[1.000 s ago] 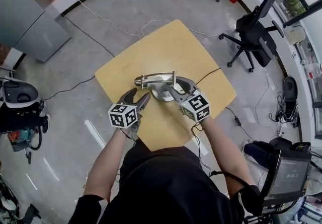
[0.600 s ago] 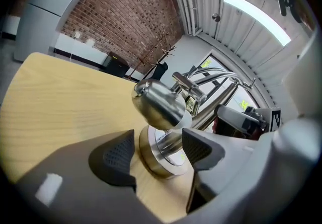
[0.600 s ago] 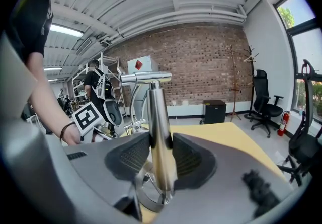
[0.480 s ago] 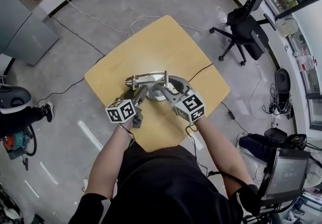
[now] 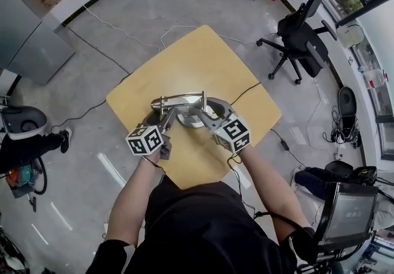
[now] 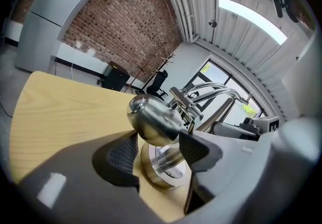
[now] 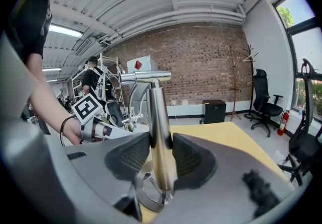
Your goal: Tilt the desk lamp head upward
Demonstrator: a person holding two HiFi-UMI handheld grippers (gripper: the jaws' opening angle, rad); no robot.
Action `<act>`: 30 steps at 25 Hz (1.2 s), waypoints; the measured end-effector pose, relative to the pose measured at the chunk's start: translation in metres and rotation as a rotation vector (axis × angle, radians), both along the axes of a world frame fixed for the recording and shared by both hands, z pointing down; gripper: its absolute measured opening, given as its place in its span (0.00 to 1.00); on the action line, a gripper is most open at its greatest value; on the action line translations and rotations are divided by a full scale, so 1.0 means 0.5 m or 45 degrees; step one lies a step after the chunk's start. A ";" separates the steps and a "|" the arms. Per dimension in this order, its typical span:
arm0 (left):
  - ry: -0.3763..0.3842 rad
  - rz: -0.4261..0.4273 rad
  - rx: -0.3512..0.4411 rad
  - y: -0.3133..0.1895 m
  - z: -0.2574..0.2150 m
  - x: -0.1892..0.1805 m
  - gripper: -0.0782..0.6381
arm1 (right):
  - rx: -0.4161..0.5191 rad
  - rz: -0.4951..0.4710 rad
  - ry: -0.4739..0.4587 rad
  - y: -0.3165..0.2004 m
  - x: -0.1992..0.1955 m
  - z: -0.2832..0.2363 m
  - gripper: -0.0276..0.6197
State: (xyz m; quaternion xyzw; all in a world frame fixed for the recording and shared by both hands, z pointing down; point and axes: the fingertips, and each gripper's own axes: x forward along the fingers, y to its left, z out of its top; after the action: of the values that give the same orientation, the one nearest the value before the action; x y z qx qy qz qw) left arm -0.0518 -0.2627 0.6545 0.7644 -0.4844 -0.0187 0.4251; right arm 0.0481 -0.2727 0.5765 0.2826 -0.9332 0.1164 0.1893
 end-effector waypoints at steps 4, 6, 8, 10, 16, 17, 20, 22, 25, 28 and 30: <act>-0.063 -0.010 0.049 0.004 -0.021 -0.035 0.47 | 0.001 -0.004 0.003 0.002 -0.005 0.004 0.26; -0.110 -0.013 0.089 0.006 -0.040 -0.052 0.47 | 0.002 -0.004 0.004 0.002 -0.003 0.008 0.26; -0.163 -0.015 0.134 0.005 -0.068 -0.066 0.47 | 0.003 -0.006 0.003 0.000 0.002 0.006 0.26; -0.210 -0.010 0.172 0.006 -0.093 -0.077 0.47 | 0.003 -0.006 0.002 -0.001 0.006 0.004 0.26; -0.310 -0.011 0.247 0.004 -0.143 -0.107 0.46 | 0.004 -0.002 0.011 -0.006 0.006 0.007 0.26; -0.325 -0.013 0.258 0.004 -0.153 -0.111 0.46 | 0.004 -0.003 0.016 -0.006 0.005 0.006 0.26; -0.382 -0.015 0.304 0.003 -0.184 -0.125 0.45 | 0.001 -0.012 0.029 -0.007 0.001 0.005 0.26; -0.424 -0.016 0.338 0.001 -0.204 -0.132 0.45 | 0.002 -0.015 0.035 -0.008 -0.001 0.006 0.26; -0.495 -0.012 0.393 0.000 -0.238 -0.139 0.45 | 0.006 -0.015 0.042 -0.010 0.000 0.006 0.26; -0.574 -0.001 0.472 -0.002 -0.279 -0.143 0.45 | 0.010 -0.017 0.049 -0.010 -0.001 0.009 0.26; -0.622 0.006 0.521 -0.002 -0.306 -0.143 0.45 | 0.014 -0.019 0.055 -0.009 -0.001 0.010 0.26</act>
State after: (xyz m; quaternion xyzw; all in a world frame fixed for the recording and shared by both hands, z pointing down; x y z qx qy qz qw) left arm -0.1234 -0.2639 0.5014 0.8169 -0.5567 0.0694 0.1336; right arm 0.0475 -0.2773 0.5813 0.2792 -0.9315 0.1037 0.2086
